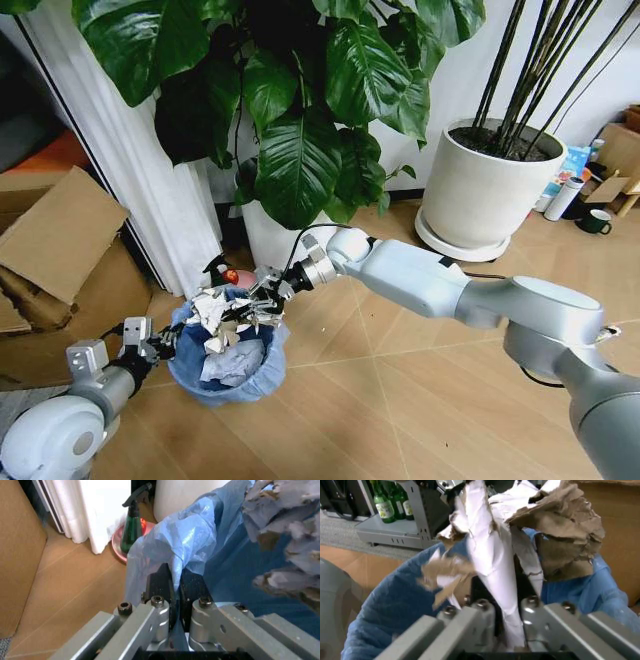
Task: Pick up the trash bin and place the garbage on the floor into it.
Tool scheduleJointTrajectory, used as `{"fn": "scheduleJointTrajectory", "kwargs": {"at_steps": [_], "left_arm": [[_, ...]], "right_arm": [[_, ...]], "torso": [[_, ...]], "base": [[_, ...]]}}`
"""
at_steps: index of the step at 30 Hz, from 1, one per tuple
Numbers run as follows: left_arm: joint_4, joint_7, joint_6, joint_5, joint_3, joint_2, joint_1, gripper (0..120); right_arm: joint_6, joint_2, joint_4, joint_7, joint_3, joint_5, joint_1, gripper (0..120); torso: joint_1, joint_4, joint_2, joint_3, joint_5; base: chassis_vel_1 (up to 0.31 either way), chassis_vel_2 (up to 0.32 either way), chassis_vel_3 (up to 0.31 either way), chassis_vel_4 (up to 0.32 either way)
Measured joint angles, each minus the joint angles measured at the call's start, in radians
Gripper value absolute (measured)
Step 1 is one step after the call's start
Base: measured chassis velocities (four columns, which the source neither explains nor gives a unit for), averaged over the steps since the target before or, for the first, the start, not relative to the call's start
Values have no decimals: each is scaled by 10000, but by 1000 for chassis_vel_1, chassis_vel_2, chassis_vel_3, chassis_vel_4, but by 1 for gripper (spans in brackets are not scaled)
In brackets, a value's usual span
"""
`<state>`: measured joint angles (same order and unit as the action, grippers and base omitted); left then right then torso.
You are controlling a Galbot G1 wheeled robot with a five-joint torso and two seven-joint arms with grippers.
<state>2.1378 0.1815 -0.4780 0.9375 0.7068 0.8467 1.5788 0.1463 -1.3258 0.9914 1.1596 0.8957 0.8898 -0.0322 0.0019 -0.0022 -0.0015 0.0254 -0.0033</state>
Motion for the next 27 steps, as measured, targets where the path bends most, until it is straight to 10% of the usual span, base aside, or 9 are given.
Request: {"fn": "scheduleJointTrajectory", "kwargs": {"at_steps": [27], "left_arm": [[-492, -87, 38, 78, 367, 64, -141, 0]], "right_arm": [[80, 1210, 1141, -1551, -973, 1307, 400, 99]], "torso": [[0, 2, 1, 0, 4]], "base": [[0, 0, 0, 0]]}}
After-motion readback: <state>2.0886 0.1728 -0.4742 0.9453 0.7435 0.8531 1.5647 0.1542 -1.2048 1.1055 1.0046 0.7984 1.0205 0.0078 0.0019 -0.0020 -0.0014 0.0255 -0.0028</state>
